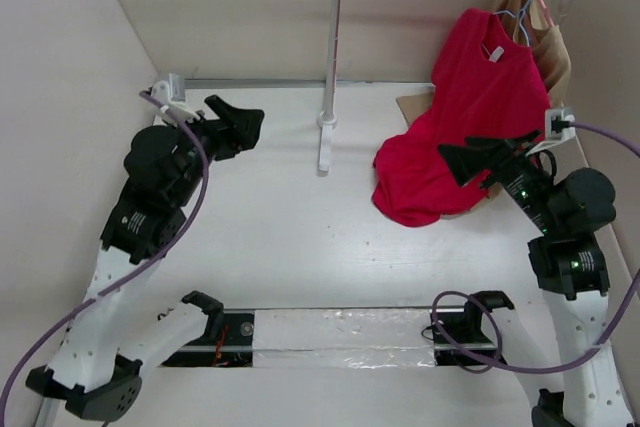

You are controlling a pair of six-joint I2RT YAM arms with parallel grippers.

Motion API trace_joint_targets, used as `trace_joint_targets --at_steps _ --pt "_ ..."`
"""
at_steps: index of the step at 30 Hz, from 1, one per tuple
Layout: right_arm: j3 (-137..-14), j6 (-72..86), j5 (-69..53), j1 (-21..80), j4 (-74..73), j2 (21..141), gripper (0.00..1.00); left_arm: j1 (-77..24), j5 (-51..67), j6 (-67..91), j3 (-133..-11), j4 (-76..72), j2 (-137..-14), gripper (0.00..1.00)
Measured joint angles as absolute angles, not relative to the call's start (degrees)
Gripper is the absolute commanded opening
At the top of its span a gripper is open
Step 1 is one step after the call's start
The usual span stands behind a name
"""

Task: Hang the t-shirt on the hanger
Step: Reset both arms

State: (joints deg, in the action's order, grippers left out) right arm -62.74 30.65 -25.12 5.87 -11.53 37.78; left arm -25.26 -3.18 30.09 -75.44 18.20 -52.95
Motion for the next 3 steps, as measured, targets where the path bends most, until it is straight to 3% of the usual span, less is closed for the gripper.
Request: trace_joint_targets --at_steps 3 --pt "-59.9 30.6 -25.1 6.1 -17.1 36.2 1.0 -25.2 -3.7 31.6 -71.9 17.8 -49.3 0.75"
